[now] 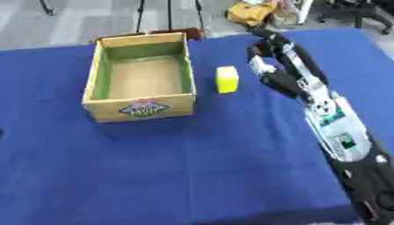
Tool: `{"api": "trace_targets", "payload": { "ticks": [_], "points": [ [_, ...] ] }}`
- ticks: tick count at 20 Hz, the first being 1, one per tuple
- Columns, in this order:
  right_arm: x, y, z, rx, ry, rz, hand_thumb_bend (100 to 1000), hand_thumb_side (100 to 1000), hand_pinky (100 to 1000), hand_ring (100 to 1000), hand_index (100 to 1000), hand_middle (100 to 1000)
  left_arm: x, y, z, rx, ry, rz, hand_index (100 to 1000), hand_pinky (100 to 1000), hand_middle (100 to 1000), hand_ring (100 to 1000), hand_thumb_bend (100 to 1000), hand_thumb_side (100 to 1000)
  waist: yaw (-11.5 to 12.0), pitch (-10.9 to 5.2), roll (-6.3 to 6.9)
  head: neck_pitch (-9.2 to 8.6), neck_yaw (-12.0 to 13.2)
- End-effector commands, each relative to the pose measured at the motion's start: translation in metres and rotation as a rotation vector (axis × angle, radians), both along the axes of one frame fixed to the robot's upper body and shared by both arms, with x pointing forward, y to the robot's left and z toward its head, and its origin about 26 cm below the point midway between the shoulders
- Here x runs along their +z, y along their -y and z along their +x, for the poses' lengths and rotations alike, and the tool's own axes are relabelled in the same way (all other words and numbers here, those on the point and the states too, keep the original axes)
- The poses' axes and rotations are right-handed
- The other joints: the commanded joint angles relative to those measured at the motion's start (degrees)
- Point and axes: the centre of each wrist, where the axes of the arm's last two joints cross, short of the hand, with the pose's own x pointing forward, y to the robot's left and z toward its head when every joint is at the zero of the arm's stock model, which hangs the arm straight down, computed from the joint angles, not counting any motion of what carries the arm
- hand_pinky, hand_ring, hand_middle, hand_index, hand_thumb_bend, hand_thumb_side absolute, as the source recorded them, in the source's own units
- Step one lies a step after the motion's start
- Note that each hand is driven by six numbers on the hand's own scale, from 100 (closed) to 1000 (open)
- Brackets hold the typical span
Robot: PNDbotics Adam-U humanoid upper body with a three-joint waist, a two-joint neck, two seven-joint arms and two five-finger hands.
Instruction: Pick up objects on the table and place them in the box.
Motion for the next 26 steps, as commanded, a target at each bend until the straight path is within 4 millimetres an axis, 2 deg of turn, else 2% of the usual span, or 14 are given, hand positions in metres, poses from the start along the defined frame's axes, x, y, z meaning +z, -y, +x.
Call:
{"api": "trace_targets", "payload": {
  "ticks": [1,12,16,21,26],
  "points": [
    [0.013,0.004,0.000,-0.008,0.035,-0.031,100,630,857,766,927,691,0.009,-0.005,0.000,0.000,0.026,0.018,736,726,594,509,736,926,0.00,-0.90,-0.05,-0.34,-0.04],
    [0.032,0.011,0.012,0.011,0.036,-0.149,100,569,856,777,934,722,0.009,-0.005,0.000,-0.004,0.024,0.022,736,726,594,508,736,926,0.26,-1.09,-0.12,-0.15,-0.22],
    [0.045,0.019,0.028,0.035,-0.009,-0.236,100,533,863,796,955,755,0.008,-0.005,-0.001,-0.006,0.023,0.024,736,726,594,508,735,925,0.43,-1.22,-0.11,0.00,-0.32],
    [0.052,0.036,0.055,0.082,-0.164,-0.397,100,477,947,915,1000,868,0.007,-0.005,-0.001,-0.010,0.020,0.026,736,726,594,508,734,926,0.59,-1.35,-0.03,0.19,-0.40],
    [0.053,0.046,0.083,0.118,-0.306,-0.538,100,436,997,987,1000,925,0.006,-0.004,-0.001,-0.012,0.015,0.026,736,726,594,508,734,927,0.85,-1.45,0.08,0.38,-0.33]
  ]
}}
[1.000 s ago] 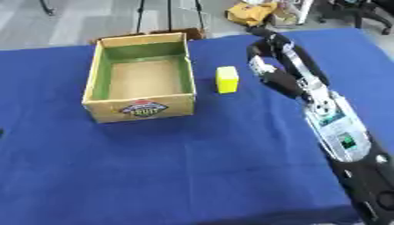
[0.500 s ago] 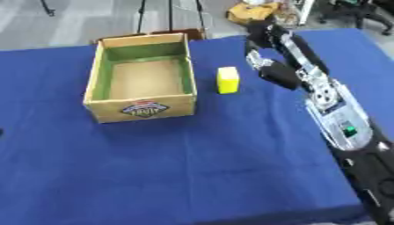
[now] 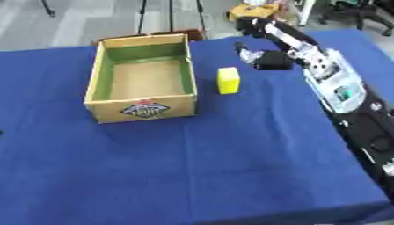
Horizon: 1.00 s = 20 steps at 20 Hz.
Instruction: Pick up objects on the table and place them in the box.
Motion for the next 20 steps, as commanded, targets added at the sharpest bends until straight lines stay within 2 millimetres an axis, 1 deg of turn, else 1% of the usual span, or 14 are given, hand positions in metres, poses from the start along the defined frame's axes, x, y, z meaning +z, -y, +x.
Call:
{"api": "trace_targets", "payload": {
  "ticks": [1,5,10,15,20],
  "points": [
    [0.009,0.013,0.011,-0.013,-0.048,-0.110,100,431,1000,995,1000,935,0.008,-0.003,0.000,-0.007,0.022,0.022,736,726,594,508,734,927,0.23,-1.05,0.06,0.39,-0.09],
    [0.007,0.010,0.026,-0.019,-0.072,-0.185,100,410,1000,1000,1000,958,0.007,-0.003,0.000,-0.010,0.020,0.022,736,726,594,508,734,927,0.58,-1.14,0.07,0.53,-0.22],
    [0.002,0.004,0.039,-0.032,-0.072,-0.246,100,410,999,1000,1000,966,0.007,-0.002,0.000,-0.016,0.018,0.024,736,726,594,508,734,927,1.09,-1.26,0.00,0.63,-0.43],
    [-0.014,0.005,0.048,-0.072,-0.098,-0.277,100,412,992,1000,1000,966,0.007,-0.002,0.000,-0.021,0.017,0.026,736,726,593,508,734,927,1.59,-1.31,0.01,0.65,-0.54],
    [-0.030,0.009,0.052,-0.106,-0.134,-0.298,100,419,991,1000,1000,968,0.007,-0.002,0.000,-0.024,0.017,0.026,736,726,593,507,734,927,1.72,-1.29,0.07,0.68,-0.62]
  ]
}}
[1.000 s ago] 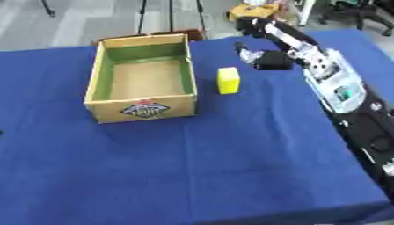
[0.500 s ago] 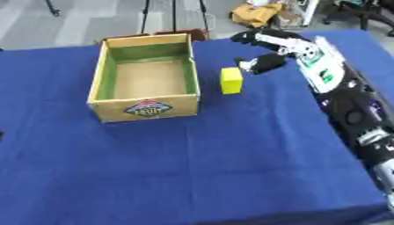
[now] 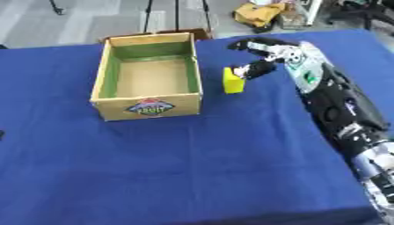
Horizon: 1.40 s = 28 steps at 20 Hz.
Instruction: Pick up objects on the table and place them in the box.
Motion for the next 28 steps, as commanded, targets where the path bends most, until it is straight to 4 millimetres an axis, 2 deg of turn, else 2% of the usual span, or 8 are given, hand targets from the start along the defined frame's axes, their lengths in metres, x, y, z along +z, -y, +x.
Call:
{"api": "trace_targets", "payload": {
  "ticks": [1,8,17,28],
  "points": [
    [0.010,0.007,0.003,-0.027,0.026,-0.027,100,420,991,1000,1000,968,0.008,-0.004,0.000,-0.007,0.022,0.021,736,726,593,508,733,928,0.05,-1.03,0.06,0.18,-0.14],
    [0.001,0.011,0.003,-0.058,0.037,-0.023,100,421,988,1000,1000,963,0.008,-0.004,0.000,-0.009,0.021,0.021,736,726,593,507,733,928,0.36,-0.93,0.12,0.24,-0.19],
    [-0.005,0.008,0.004,-0.049,0.034,-0.050,100,426,981,991,1000,960,0.007,-0.003,0.000,-0.011,0.020,0.020,736,726,592,507,733,929,0.58,-0.91,0.15,0.31,-0.25],
    [-0.010,0.003,0.004,-0.002,-0.028,-0.109,110,424,938,903,1000,931,0.007,-0.003,0.000,-0.012,0.019,0.019,736,726,592,507,733,930,0.43,-0.88,0.19,0.41,-0.19]
  ]
}}
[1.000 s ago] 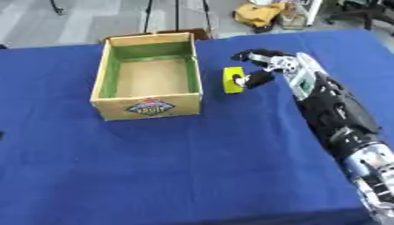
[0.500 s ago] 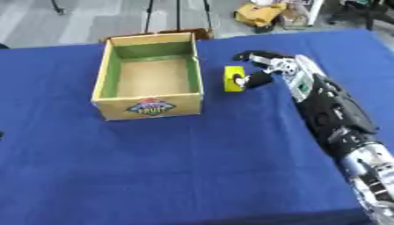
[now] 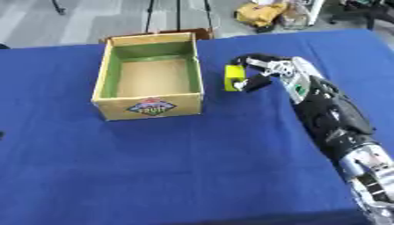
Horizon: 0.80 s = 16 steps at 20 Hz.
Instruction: Pick up objects on the table and place them in the box.
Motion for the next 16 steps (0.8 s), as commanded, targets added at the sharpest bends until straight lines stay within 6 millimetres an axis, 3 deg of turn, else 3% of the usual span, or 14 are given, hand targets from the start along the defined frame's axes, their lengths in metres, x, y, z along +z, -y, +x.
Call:
{"api": "trace_targets", "payload": {
  "ticks": [1,4,16],
  "points": [
    [0.0122,0.0006,0.0017,0.011,0.008,-0.040,113,419,930,893,1000,926,0.0068,-0.0031,-0.0001,-0.008,0.021,0.017,736,726,591,507,732,930,-0.03,-0.89,0.08,0.37,0.01],
    [0.0105,-0.0002,0.0017,0.014,0.005,-0.058,100,367,873,820,973,847,0.0067,-0.0030,-0.0002,-0.008,0.021,0.017,736,726,591,506,733,930,-0.03,-0.90,0.15,0.40,0.08],
    [0.0057,-0.0031,0.0021,0.016,0.059,-0.096,100,297,806,711,896,655,0.0069,-0.0028,-0.0001,-0.008,0.022,0.017,736,727,591,506,733,929,0.02,-0.91,0.19,0.40,0.09]
  ]
}}
